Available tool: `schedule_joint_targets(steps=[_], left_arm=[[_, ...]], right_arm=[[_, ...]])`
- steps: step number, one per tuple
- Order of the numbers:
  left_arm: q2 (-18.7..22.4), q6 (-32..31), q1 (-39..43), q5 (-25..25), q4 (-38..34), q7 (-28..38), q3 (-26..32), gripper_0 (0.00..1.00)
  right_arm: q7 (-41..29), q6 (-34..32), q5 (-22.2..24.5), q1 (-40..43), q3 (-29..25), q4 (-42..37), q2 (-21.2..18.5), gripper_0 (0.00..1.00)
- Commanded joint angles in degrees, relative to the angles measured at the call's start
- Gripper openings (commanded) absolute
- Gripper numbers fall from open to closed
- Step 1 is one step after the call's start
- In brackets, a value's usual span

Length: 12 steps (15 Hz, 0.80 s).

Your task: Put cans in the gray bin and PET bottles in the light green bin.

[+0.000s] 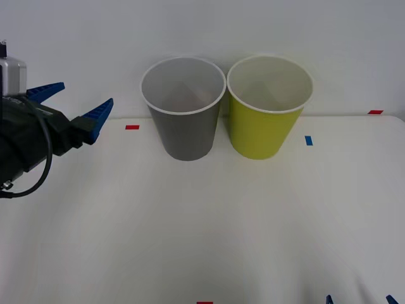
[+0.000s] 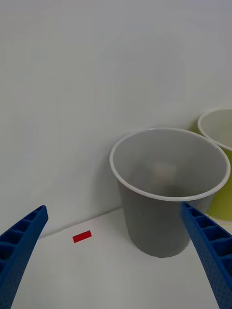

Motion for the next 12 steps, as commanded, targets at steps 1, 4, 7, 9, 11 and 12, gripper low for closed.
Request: schedule_joint_targets(steps=[1, 4, 7, 9, 11, 12], left_arm=[[3.9, -3.8, 3.6, 0.5, 0.3, 0.1, 0.5, 0.93], [3.4, -20.3, 14.9, -2.2, 0.4, -0.4, -4.8, 0.93], [1.5, -32.5, 24.8, -3.7, 0.6, -1.4, -8.9, 0.93], [1.0, -39.8, 29.9, -7.5, 0.6, -2.1, -12.5, 0.92], [0.2, -46.5, 33.8, -11.1, 2.0, -2.0, -15.4, 0.93], [0.2, -50.6, 35.4, -11.2, 3.7, -2.1, -17.3, 0.93]], right_arm=[[0.0, 0.0, 0.0, 0.0, 0.0, 0.0, 0.0, 1.00], [0.0, 0.0, 0.0, 0.0, 0.0, 0.0, 0.0, 1.00], [0.0, 0.0, 0.0, 0.0, 0.0, 0.0, 0.0, 1.00], [0.0, 0.0, 0.0, 0.0, 0.0, 0.0, 0.0, 1.00], [0.0, 0.0, 0.0, 0.0, 0.0, 0.0, 0.0, 1.00], [0.0, 0.0, 0.0, 0.0, 0.0, 0.0, 0.0, 1.00]])
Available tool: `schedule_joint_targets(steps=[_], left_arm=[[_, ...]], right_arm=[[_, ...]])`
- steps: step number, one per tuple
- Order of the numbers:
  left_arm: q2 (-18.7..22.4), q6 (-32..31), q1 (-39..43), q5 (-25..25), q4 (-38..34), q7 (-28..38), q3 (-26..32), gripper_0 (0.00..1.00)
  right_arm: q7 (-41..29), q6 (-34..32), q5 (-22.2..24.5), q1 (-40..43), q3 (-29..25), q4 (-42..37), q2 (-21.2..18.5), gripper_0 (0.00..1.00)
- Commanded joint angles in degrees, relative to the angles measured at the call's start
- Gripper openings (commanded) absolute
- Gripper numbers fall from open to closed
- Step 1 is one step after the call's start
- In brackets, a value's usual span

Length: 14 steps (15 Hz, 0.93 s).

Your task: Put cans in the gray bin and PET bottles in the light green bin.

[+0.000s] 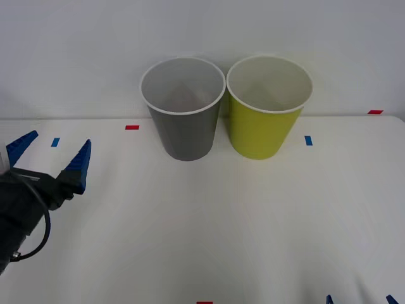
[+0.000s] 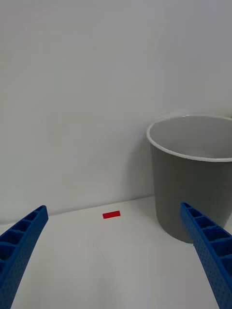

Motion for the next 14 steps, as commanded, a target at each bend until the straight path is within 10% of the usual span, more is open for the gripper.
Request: schedule_joint_targets(steps=[1, 14], left_arm=[[-0.6, -10.6, 5.2, -2.6, 4.0, -0.2, -5.5, 0.92], [3.7, -18.7, 18.2, -6.0, 7.6, -7.6, -12.0, 0.91]], right_arm=[[0.0, 0.0, 0.0, 0.0, 0.0, 0.0, 0.0, 1.00], [0.0, 0.0, 0.0, 0.0, 0.0, 0.0, 0.0, 1.00]])
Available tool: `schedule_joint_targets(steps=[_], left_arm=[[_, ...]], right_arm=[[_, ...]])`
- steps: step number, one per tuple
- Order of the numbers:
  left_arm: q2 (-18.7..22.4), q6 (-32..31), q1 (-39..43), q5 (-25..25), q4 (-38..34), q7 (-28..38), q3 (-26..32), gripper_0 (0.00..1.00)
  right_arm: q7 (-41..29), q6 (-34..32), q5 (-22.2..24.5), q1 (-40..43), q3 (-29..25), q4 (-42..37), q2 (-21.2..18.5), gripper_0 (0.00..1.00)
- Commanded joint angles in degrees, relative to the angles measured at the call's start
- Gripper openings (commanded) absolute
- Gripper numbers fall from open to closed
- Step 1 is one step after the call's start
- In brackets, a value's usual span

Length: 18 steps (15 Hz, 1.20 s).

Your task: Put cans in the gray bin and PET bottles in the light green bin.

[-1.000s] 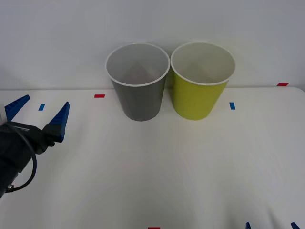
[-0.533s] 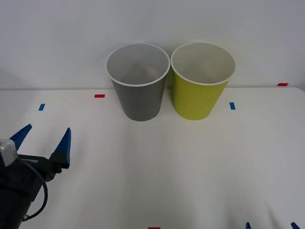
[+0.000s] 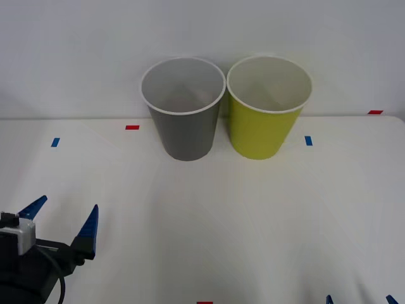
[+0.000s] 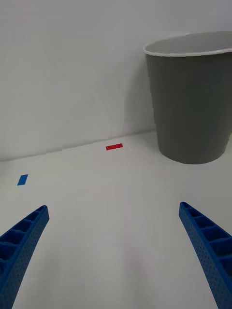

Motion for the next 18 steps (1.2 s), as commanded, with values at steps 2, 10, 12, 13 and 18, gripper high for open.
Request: schedule_joint_targets(steps=[2, 10, 12, 13, 18], left_arm=[[1.7, -2.1, 3.1, -0.9, 1.8, -1.8, -1.7, 0.92], [-0.1, -22.7, 4.2, -18.9, 17.0, 6.0, -6.3, 0.92], [-4.1, -24.5, 7.2, -27.0, 17.0, 11.7, -5.1, 0.92], [-5.7, -25.6, 8.4, -30.2, 17.0, 14.2, -4.6, 0.92], [-10.7, -29.5, 12.9, -39.1, 17.5, 23.2, -2.9, 0.92]], right_arm=[[0.0, 0.0, 0.0, 0.0, 0.0, 0.0, 0.0, 1.00], [0.0, 0.0, 0.0, 0.0, 0.0, 0.0, 0.0, 1.00], [0.0, 0.0, 0.0, 0.0, 0.0, 0.0, 0.0, 1.00], [0.0, 0.0, 0.0, 0.0, 0.0, 0.0, 0.0, 1.00], [0.0, 0.0, 0.0, 0.0, 0.0, 0.0, 0.0, 1.00]])
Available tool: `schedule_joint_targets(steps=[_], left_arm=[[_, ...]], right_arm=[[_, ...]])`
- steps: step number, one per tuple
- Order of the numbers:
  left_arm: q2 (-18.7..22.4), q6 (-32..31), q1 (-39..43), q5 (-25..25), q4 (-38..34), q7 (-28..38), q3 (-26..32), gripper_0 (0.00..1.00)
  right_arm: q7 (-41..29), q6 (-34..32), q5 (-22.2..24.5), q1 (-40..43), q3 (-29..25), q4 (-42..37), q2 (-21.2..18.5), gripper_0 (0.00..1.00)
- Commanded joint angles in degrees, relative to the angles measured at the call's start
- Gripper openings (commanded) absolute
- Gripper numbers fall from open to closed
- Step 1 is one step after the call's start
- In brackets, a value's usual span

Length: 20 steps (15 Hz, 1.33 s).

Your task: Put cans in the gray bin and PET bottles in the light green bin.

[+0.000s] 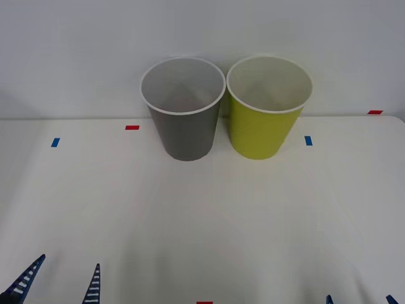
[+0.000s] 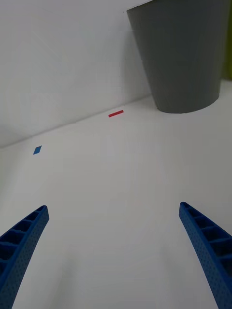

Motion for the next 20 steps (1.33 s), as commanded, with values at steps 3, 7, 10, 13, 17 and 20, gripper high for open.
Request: schedule_joint_targets(steps=[3, 7, 10, 13, 17, 20], left_arm=[[-2.0, -2.4, 3.6, -2.0, 0.3, 2.7, 0.5, 0.96], [-3.7, -3.8, 7.2, -2.6, 0.3, 4.4, 0.3, 0.99], [-3.9, -4.3, 7.8, -3.0, 0.3, 4.5, 0.3, 0.99], [-3.9, -4.3, 7.8, -3.2, 0.4, 4.4, 0.4, 0.99], [-3.9, -4.3, 7.8, -3.2, 0.4, 4.4, 0.4, 0.99], [-3.9, -4.3, 7.8, -3.2, 0.4, 4.4, 0.4, 0.99]], right_arm=[[0.0, 0.0, 0.0, 0.0, 0.0, 0.0, 0.0, 1.00], [0.0, 0.0, 0.0, 0.0, 0.0, 0.0, 0.0, 1.00], [0.0, 0.0, 0.0, 0.0, 0.0, 0.0, 0.0, 1.00], [0.0, 0.0, 0.0, 0.0, 0.0, 0.0, 0.0, 1.00], [0.0, 0.0, 0.0, 0.0, 0.0, 0.0, 0.0, 1.00], [0.0, 0.0, 0.0, 0.0, 0.0, 0.0, 0.0, 1.00]])
